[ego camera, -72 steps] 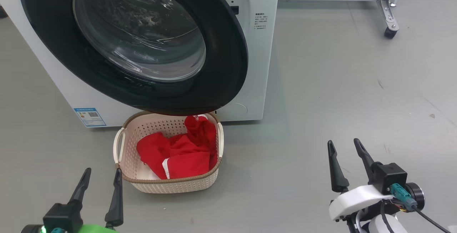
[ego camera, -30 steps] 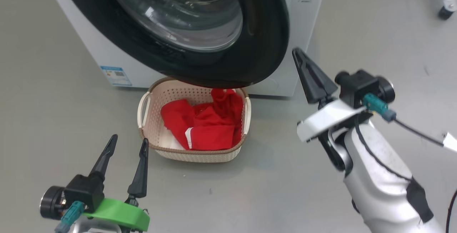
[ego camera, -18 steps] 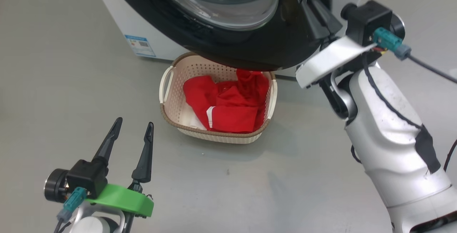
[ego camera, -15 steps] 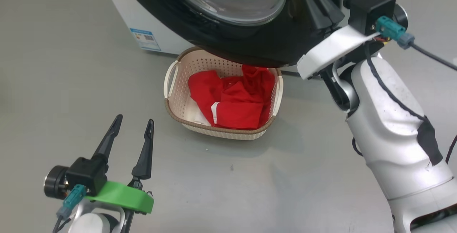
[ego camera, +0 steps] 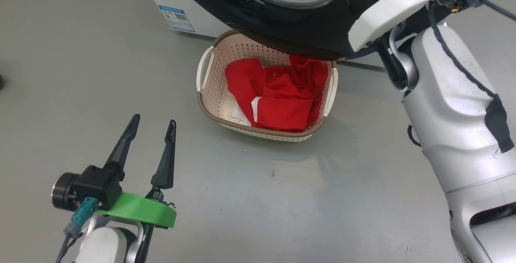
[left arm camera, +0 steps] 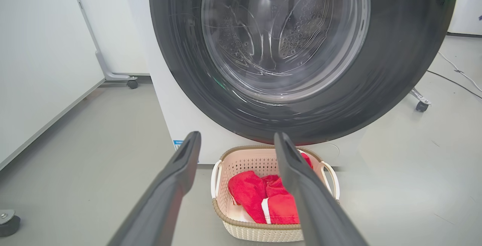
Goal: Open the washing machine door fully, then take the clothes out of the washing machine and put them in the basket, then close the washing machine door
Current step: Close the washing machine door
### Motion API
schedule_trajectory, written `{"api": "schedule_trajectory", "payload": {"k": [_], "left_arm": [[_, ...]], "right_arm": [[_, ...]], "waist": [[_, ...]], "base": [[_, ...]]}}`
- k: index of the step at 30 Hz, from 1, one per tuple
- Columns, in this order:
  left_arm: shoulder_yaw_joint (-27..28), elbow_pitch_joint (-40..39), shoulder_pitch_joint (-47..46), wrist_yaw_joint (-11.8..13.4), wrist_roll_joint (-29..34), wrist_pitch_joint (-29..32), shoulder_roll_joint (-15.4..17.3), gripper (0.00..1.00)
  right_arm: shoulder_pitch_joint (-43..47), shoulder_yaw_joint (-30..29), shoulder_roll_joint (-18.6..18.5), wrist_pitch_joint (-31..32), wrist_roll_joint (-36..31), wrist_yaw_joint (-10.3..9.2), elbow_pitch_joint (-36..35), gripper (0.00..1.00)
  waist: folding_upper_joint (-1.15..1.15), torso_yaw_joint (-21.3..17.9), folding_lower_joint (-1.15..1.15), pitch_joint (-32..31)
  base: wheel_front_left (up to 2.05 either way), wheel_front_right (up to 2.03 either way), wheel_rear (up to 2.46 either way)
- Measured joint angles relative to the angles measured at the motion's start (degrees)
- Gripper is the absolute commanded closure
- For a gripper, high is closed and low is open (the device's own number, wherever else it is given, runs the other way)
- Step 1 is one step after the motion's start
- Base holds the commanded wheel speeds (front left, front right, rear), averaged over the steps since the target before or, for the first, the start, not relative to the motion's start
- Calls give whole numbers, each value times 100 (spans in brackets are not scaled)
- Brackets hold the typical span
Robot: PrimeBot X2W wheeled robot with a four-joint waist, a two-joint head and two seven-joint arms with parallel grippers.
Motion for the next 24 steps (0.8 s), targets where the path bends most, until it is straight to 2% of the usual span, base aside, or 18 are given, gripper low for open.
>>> {"api": "schedule_trajectory", "payload": {"k": [7, 20, 24], "left_arm": [[15, 63, -126, 0, -8, -69, -33, 0], [-93, 100, -586, -122, -14, -186, -116, 0], [-133, 162, -671, -143, -16, -212, -152, 0]], "right_arm": [[-427, -110, -26, -5, 2, 4, 227, 100], [-1358, -241, -455, 112, -119, -30, 651, 100], [-1631, -308, -541, 192, -143, -94, 786, 100]], "waist": [[0, 32, 0, 175], [0, 160, 0, 619], [0, 218, 0, 752]], "base": [[0, 0, 0], [0, 0, 0], [0, 0, 0]]}}
